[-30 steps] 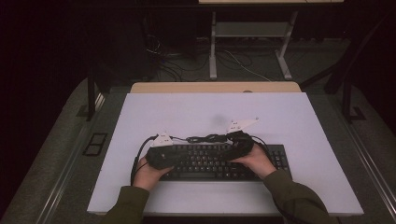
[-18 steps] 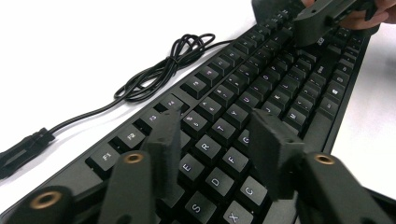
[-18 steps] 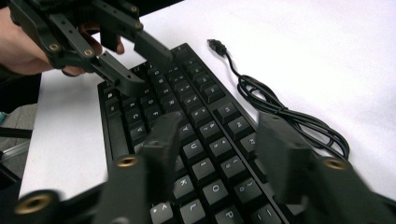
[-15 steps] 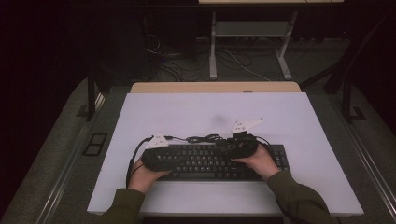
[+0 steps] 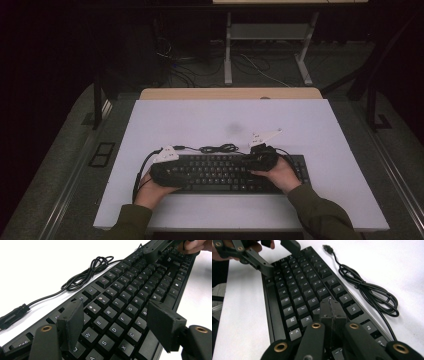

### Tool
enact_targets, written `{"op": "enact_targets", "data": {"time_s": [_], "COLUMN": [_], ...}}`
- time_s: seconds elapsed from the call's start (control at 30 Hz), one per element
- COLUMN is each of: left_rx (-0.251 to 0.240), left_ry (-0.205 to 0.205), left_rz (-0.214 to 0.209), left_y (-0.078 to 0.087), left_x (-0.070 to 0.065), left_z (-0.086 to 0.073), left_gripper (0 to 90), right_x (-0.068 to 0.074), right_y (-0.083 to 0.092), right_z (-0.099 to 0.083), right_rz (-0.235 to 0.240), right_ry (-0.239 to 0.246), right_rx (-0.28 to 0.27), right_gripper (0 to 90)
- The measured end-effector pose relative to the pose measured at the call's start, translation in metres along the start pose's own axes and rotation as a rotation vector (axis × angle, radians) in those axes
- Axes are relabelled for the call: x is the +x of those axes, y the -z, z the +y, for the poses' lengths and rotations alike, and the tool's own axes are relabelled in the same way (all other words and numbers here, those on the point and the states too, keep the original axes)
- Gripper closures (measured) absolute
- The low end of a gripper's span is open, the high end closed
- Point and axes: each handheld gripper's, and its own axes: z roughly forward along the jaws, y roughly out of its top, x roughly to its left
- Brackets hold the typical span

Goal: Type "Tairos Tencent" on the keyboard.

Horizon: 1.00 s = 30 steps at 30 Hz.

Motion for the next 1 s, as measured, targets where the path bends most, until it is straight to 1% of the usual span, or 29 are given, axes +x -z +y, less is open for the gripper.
{"op": "enact_targets", "data": {"time_s": [0.17, 0.63, 1.0], "left_rx": [-0.001, 0.003, 0.002], "left_ry": [-0.001, -0.002, -0.001], "left_rz": [0.002, 0.005, 0.006], "left_y": [0.000, 0.000, 0.000], "left_x": [0.000, 0.001, 0.000], "left_z": [-0.001, -0.002, -0.002], "left_gripper": [26.8, 26.3, 26.1], "right_x": [-0.001, 0.002, 0.005], "right_y": [-0.002, -0.011, -0.019], "right_z": [-0.002, -0.004, -0.005], "right_rz": [0.000, -0.003, -0.008], "right_ry": [0.005, 0.013, 0.028], "right_rx": [0.015, 0.052, 0.078], "right_gripper": [89.1, 89.0, 89.0]}}
